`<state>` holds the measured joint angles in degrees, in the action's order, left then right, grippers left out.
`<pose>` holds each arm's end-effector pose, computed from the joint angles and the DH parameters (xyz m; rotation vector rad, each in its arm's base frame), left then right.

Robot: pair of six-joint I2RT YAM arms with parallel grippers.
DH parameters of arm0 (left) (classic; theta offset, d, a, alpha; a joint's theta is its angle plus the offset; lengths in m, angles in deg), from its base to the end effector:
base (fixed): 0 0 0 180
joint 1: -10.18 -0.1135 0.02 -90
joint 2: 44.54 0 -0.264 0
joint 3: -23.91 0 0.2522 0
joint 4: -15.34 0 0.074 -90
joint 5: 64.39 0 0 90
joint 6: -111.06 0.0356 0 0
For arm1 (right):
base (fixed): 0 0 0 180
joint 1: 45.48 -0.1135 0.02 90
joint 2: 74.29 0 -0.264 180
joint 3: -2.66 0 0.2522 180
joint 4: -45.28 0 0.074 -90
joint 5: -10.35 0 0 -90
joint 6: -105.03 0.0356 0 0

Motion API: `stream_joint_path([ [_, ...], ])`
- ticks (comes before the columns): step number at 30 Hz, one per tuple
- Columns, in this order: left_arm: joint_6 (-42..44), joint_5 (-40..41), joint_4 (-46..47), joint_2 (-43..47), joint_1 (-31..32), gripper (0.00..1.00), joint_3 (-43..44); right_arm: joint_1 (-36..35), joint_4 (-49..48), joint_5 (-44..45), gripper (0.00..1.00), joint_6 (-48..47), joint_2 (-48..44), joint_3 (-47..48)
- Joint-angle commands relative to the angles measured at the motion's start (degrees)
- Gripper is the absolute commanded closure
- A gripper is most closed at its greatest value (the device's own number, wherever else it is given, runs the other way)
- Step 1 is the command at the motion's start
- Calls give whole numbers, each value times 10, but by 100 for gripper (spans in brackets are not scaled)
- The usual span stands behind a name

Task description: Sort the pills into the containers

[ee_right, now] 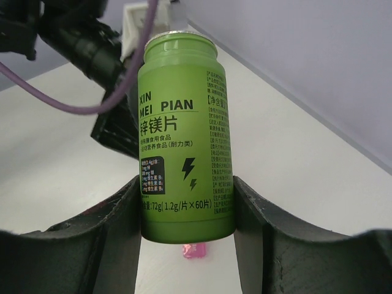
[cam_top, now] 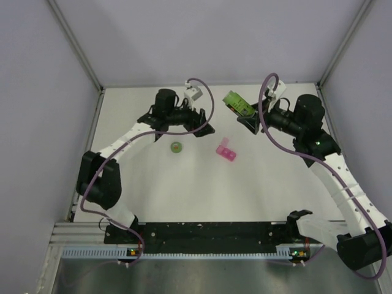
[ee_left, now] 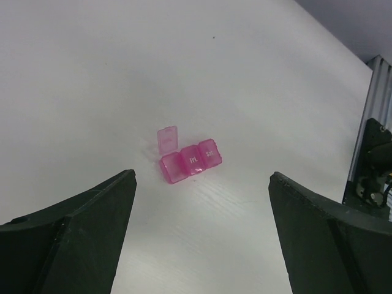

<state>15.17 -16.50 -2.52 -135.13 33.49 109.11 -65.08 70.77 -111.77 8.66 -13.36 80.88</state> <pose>0.3267 -0.1668 0.3142 0.7850 1.8548 -1.0515 0.2156 0.0969 0.4043 -0.7872 1.5459 0.6493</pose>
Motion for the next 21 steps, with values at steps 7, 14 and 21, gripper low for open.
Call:
stream_joint_path([
  [7,123,14,-52,-222,44,13,168,20,-41,-7,100,14,-25,-6],
  [14,165,-9,-122,-325,51,21,266,23,-40,-14,100,16,-21,-4],
  [21,192,-65,-150,-363,56,25,295,23,-43,-20,100,17,-13,-6],
])
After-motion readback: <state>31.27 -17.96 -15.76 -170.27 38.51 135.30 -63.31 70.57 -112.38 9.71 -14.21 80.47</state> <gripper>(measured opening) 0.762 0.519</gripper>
